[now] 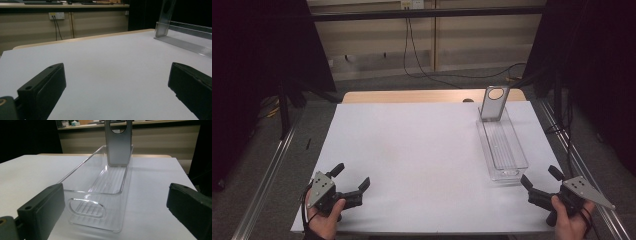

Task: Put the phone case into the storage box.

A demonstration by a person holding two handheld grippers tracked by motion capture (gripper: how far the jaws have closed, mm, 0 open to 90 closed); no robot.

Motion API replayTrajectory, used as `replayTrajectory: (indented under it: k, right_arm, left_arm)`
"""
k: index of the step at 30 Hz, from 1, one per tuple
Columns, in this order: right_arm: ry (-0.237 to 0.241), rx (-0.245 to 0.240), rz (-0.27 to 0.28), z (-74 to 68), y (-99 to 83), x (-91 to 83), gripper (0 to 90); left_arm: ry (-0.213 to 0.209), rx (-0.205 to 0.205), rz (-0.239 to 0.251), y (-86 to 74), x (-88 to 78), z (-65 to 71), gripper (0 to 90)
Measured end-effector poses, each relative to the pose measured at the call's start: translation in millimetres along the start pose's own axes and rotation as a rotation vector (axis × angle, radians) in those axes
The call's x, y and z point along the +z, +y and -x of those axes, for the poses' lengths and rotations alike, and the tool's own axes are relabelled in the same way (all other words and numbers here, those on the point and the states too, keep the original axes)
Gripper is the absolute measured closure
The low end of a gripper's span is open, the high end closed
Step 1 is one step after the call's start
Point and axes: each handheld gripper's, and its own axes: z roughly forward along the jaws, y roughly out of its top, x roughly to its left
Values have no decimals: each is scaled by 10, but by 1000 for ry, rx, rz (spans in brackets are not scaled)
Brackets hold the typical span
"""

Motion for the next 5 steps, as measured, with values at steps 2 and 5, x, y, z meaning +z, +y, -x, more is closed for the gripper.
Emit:
replayTrajectory:
  k: [2, 5]
  right_arm:
    - [4, -8, 0, -7, 1, 8, 10]
    - [12, -11, -2, -20, -2, 19, 11]
  left_arm:
    - [-1, -2, 4, 4, 5, 3, 14]
    - [-5, 5, -1, 4, 14, -2, 14]
